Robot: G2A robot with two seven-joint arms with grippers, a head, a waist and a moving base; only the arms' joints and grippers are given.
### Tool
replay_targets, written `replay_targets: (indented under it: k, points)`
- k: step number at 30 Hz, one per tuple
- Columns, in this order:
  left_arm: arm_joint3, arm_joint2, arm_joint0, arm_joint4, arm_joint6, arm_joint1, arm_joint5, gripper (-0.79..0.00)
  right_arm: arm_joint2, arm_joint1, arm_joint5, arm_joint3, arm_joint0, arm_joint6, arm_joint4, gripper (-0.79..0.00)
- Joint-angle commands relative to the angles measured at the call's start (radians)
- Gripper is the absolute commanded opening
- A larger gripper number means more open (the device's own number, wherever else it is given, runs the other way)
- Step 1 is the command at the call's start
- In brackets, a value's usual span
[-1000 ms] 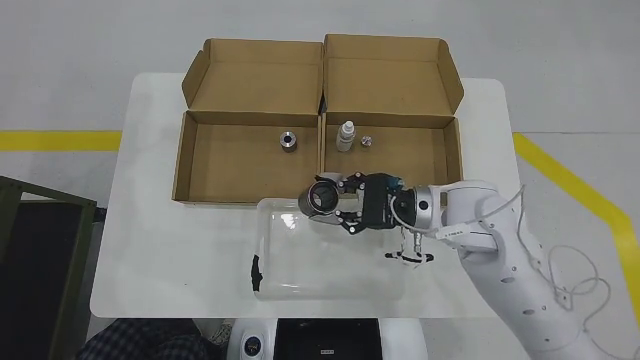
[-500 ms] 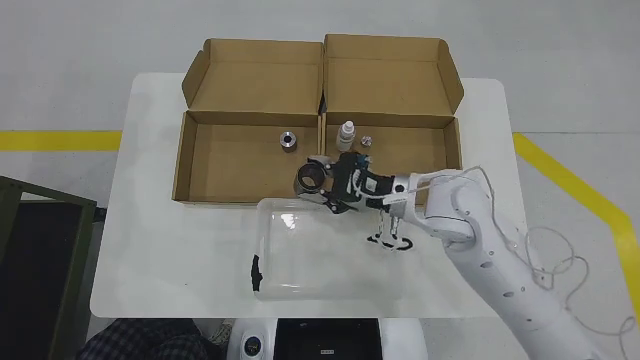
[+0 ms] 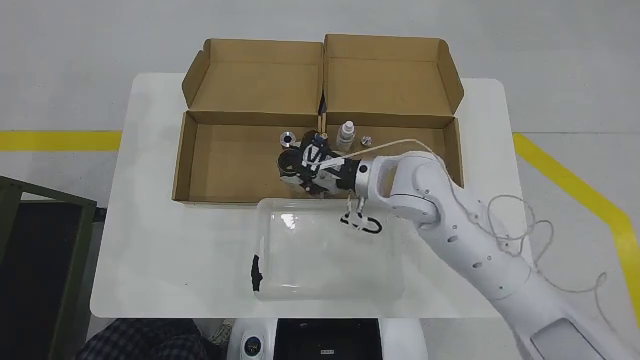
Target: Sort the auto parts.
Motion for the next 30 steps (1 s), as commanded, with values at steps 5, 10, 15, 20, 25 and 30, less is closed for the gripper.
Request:
replay_targets:
  k: [5,10,15,20,25,30]
  points:
    - [0.000,0.000,0.000,0.000,0.000,0.000,0.000,0.000,-0.062,-0.032,0.053,0.074,0.057,0.016,-0.024,-0.785]
    - [0.000,0.000,0.000,0.000,0.000,0.000,0.000,0.000,-0.099,-0.056,0.091,0.130,0.090,0.035,-0.034,-0.785]
    - [0.000,0.000,0.000,0.000,0.000,0.000,0.000,0.000,-0.134,-0.079,0.108,0.173,0.113,0.049,-0.040,-0.785]
    - [0.000,0.000,0.000,0.000,0.000,0.000,0.000,0.000,-0.162,-0.101,0.134,0.218,0.133,0.054,-0.065,-0.785]
    - [0.000,0.000,0.000,0.000,0.000,0.000,0.000,0.000,-0.175,-0.119,0.147,0.263,0.146,0.047,-0.074,-0.785]
    - [0.000,0.000,0.000,0.000,0.000,0.000,0.000,0.000,-0.177,-0.133,0.145,0.294,0.149,0.040,-0.073,-0.754]
